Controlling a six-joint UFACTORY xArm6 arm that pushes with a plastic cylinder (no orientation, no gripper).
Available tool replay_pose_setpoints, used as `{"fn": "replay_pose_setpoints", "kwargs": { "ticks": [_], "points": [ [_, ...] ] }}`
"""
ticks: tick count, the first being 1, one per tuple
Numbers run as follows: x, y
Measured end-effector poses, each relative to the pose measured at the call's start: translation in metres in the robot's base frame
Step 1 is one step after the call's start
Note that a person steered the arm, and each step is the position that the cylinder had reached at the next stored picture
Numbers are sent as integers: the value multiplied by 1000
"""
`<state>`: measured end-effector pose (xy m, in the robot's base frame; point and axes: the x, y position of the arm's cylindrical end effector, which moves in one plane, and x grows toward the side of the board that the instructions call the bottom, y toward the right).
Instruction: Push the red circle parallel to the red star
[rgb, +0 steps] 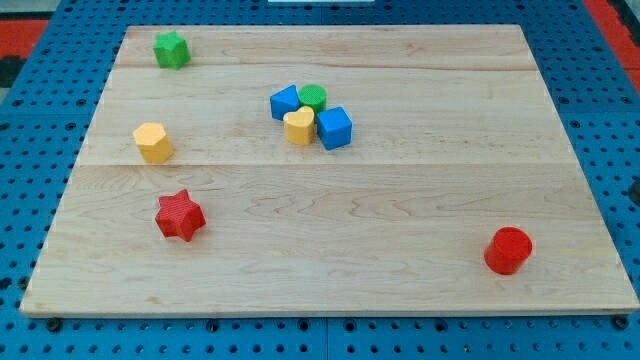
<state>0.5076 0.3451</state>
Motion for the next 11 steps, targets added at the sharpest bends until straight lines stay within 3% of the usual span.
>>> {"fn": "replay_pose_setpoints", "kwargs": {
  "ticks": [1, 3, 6, 7, 8, 9, 10, 11],
  "points": [
    [52, -21],
    [70, -129],
    [-21, -312],
    [0, -249],
    [32, -233],
    [22, -301],
    [24, -315],
    [59, -312]
  ]
}}
